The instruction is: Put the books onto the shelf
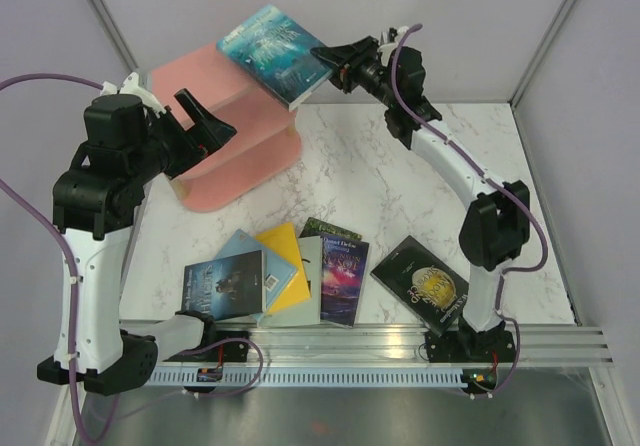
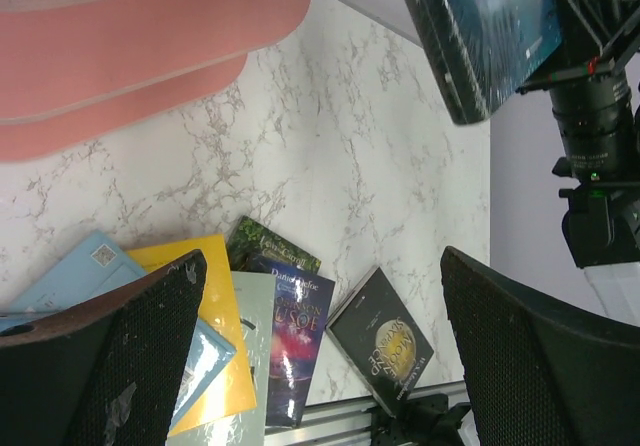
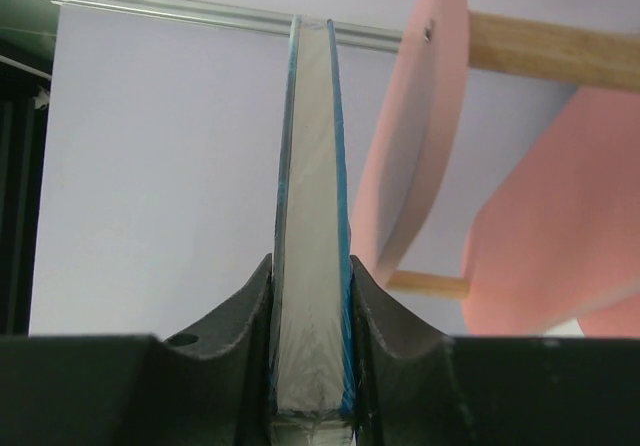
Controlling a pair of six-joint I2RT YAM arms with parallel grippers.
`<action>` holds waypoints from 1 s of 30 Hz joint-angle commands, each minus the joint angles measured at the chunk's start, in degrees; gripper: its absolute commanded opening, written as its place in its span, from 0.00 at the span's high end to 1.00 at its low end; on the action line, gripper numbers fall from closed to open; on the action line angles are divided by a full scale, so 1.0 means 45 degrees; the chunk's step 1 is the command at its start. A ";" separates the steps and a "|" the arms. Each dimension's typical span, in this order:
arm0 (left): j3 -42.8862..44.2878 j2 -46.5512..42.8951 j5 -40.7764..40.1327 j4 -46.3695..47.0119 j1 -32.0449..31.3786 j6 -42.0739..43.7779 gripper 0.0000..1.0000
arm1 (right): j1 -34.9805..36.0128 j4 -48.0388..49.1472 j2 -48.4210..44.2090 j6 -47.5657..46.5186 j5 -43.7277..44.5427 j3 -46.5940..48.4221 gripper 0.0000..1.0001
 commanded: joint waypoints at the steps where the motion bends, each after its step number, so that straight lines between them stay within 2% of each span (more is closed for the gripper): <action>1: -0.0009 -0.0109 -0.0144 0.0078 0.0057 0.0485 0.00 | 0.0251 0.1492 0.0943 0.0876 0.0637 0.2957 1.00; 8: -0.0106 -0.0089 0.0149 0.0215 0.0057 0.0446 0.00 | 0.0583 -0.1226 0.3778 0.0212 0.1359 0.6957 1.00; 12: -0.0536 -0.0187 0.0266 0.0254 0.0077 0.0466 0.00 | 0.0857 -0.1483 0.4718 0.0308 0.1672 0.7590 1.00; 14: -0.0653 -0.0207 0.0266 0.0254 0.0077 0.0524 0.01 | 0.0857 -0.1444 0.4778 0.0289 0.1712 0.7318 0.85; 16: -0.0751 -0.0227 0.0208 0.0274 0.0057 0.0602 0.01 | 0.0857 -0.1385 0.4622 0.0134 0.1751 0.7026 0.59; 17: -0.0848 -0.0226 0.0208 0.0274 0.0077 0.0641 0.01 | 0.0857 -0.1366 0.4505 0.0075 0.1751 0.6695 0.41; 19: -0.0927 -0.0207 0.0227 0.0312 0.0057 0.0661 0.01 | 0.0857 -0.1152 0.4252 -0.0004 0.1712 0.6284 0.32; 20: -0.1024 -0.0168 0.0305 0.0313 0.0057 0.0661 0.01 | 0.0818 -0.1093 0.4134 -0.0062 0.1596 0.5837 0.14; 23: -0.1161 -0.0168 0.0481 0.0371 0.0057 0.0661 0.01 | 0.0759 -0.0722 0.3665 -0.0043 0.1283 0.4647 0.05; 30: -0.1474 -0.0265 0.0657 0.0469 0.0077 0.0798 0.01 | 0.0681 0.0488 0.1987 -0.0160 0.1088 0.1909 0.04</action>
